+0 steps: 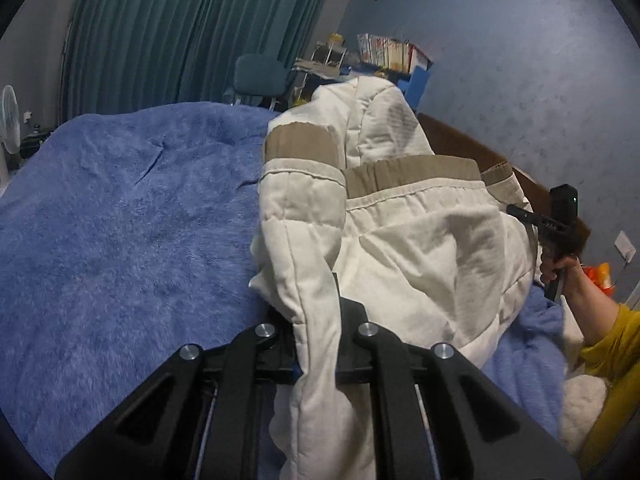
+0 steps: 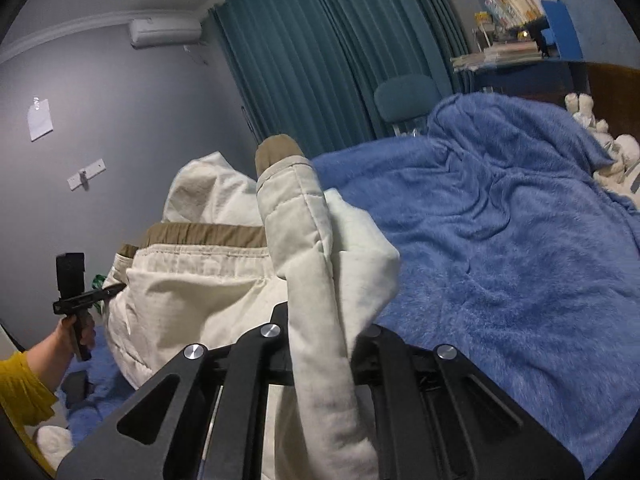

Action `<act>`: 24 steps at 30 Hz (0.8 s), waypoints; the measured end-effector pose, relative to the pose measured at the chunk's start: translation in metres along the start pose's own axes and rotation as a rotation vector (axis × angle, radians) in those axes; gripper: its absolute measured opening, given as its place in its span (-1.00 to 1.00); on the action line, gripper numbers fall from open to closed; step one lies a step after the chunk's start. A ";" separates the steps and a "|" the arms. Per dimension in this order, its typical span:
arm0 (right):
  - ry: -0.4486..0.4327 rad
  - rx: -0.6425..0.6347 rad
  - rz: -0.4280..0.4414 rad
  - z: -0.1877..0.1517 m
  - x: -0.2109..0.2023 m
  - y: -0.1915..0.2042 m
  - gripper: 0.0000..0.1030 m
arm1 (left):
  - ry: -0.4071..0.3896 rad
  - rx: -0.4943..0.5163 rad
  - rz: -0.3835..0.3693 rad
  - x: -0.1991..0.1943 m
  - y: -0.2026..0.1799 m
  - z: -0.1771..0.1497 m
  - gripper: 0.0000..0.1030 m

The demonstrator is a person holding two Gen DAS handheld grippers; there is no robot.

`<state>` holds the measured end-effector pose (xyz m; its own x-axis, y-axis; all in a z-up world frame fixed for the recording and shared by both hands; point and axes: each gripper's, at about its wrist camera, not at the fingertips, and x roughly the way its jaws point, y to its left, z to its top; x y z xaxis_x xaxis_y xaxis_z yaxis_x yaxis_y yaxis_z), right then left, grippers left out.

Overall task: Fold large clothes
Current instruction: 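Grasp the side edge with the left tool while the right tool grasps it too, then fold the gripped side edge over the jacket and open both tools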

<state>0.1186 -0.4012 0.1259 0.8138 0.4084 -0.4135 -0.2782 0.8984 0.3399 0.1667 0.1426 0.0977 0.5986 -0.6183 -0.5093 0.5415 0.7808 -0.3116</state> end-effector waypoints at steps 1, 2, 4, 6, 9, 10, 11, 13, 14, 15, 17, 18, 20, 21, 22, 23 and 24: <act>-0.005 0.007 0.011 0.000 -0.012 0.005 -0.83 | -0.009 0.001 -0.012 -0.010 -0.008 -0.002 -0.88; -0.004 0.014 0.017 0.001 -0.024 0.010 -0.83 | -0.013 0.004 -0.018 -0.020 -0.015 -0.004 -0.88; 0.019 0.032 0.017 0.001 -0.038 0.015 -0.83 | -0.010 0.001 -0.036 -0.038 -0.027 -0.008 -0.88; 0.055 0.056 0.020 -0.005 -0.051 0.017 -0.83 | 0.006 0.009 -0.041 -0.052 -0.038 -0.015 -0.88; 0.146 0.102 0.008 -0.024 -0.048 0.007 -0.83 | 0.053 0.006 -0.028 -0.060 -0.046 -0.029 -0.88; 0.180 0.115 -0.003 -0.033 -0.040 -0.001 -0.83 | 0.082 -0.001 -0.021 -0.056 -0.045 -0.037 -0.88; 0.208 0.136 -0.006 -0.044 -0.034 -0.006 -0.83 | 0.108 -0.008 -0.007 -0.050 -0.042 -0.046 -0.88; 0.268 0.184 -0.033 -0.066 -0.011 -0.025 -0.83 | 0.156 -0.053 0.013 -0.033 -0.031 -0.061 -0.88; 0.289 0.201 -0.046 -0.074 0.000 -0.032 -0.83 | 0.172 -0.078 0.027 -0.024 -0.024 -0.068 -0.88; 0.311 0.218 -0.068 -0.082 0.012 -0.042 -0.83 | 0.188 -0.102 0.040 -0.016 -0.016 -0.073 -0.88; 0.342 0.251 -0.100 -0.092 0.030 -0.060 -0.82 | 0.220 -0.173 0.058 0.004 0.010 -0.084 -0.87; 0.361 0.304 -0.098 -0.100 0.040 -0.074 -0.80 | 0.228 -0.196 0.053 0.010 0.019 -0.086 -0.86; 0.388 0.337 -0.106 -0.109 0.050 -0.084 -0.75 | 0.253 -0.254 0.034 0.022 0.033 -0.092 -0.84; 0.401 0.335 -0.120 -0.113 0.054 -0.086 -0.72 | 0.265 -0.252 0.038 0.026 0.036 -0.095 -0.83; 0.404 0.340 -0.128 -0.117 0.056 -0.087 -0.70 | 0.270 -0.249 0.046 0.029 0.036 -0.098 -0.79; 0.406 0.340 -0.149 -0.120 0.057 -0.087 -0.67 | 0.275 -0.255 0.057 0.032 0.038 -0.100 -0.74; 0.410 0.325 -0.167 -0.121 0.058 -0.085 -0.61 | 0.273 -0.271 0.066 0.033 0.038 -0.101 -0.70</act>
<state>0.1277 -0.4341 -0.0292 0.5495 0.3521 -0.7577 0.0631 0.8868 0.4578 0.1470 0.1607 -0.0117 0.4280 -0.5476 -0.7190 0.3097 0.8363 -0.4525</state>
